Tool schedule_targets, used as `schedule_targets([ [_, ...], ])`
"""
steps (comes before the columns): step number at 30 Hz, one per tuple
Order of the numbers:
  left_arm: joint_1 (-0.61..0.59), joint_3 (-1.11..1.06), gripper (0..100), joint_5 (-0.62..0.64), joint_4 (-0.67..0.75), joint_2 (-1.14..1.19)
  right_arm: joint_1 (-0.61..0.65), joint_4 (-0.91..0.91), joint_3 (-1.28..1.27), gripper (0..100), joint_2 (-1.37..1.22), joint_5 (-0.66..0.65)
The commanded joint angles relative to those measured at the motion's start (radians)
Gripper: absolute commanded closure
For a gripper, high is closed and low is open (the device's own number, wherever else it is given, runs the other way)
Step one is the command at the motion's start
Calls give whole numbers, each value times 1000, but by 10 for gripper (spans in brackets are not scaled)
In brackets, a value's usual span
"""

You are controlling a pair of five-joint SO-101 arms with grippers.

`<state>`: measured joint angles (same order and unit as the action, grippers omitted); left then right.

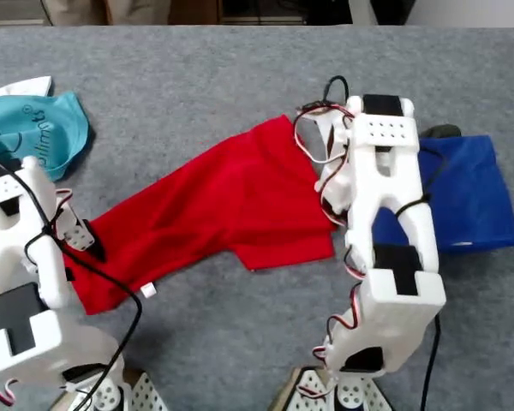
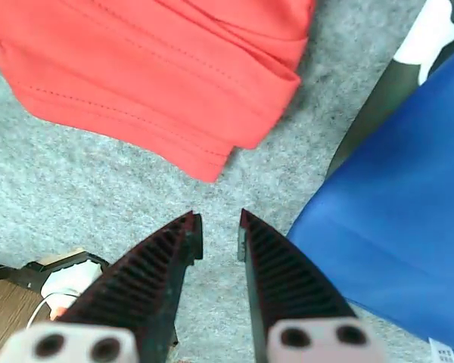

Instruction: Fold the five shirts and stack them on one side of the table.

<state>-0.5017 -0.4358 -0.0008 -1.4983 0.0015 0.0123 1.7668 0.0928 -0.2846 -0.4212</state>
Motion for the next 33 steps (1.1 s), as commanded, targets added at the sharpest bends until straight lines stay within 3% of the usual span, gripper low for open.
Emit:
schedule_targets([
  [1,-17,-25,802,5,26,-4,-10,6,1,896,64,-5],
  [11,28,-143,802,52,204,-5,-10,9,-1,896,64,2],
  [25,37,-170,802,64,259,-5,-10,6,-21,896,64,2],
  [30,38,-164,872,64,261,-16,-8,-25,-84,896,64,2],
  [33,38,-164,865,64,272,-16,-8,-37,-104,896,64,2],
])
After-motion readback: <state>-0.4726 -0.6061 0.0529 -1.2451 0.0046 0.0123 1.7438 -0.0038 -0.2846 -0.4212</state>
